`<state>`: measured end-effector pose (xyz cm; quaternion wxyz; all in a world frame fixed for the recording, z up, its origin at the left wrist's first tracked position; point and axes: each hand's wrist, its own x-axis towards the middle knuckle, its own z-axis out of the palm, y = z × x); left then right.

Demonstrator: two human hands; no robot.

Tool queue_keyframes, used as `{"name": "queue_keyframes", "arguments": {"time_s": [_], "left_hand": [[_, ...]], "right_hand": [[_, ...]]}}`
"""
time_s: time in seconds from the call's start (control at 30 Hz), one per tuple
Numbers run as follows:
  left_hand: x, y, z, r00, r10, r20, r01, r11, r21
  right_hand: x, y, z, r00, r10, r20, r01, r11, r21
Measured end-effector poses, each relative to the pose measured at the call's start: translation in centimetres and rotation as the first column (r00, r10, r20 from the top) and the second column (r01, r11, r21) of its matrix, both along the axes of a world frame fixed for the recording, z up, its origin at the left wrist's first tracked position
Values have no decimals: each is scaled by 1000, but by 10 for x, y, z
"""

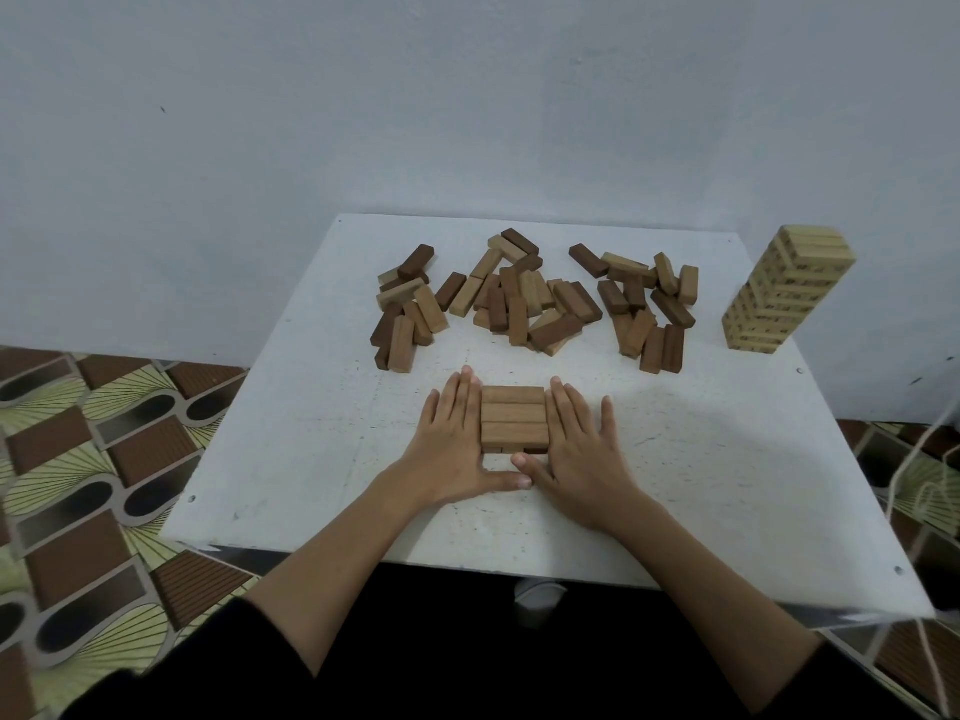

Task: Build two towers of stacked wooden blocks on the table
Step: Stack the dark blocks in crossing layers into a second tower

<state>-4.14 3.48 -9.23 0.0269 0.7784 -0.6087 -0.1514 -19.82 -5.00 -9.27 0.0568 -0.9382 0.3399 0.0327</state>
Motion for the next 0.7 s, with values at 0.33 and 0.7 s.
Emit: {"name": "queue_keyframes", "arguments": {"time_s": [0.33,0.7], "left_hand": [[1,1,0,999,-12,-42,12,1000,0],[0,2,3,997,-8,-73,7,1000,-12]], "right_hand": [[2,0,0,1000,4,-29,-4,1000,7],[1,-1,2,999,13,-44,-12,999,32]]}}
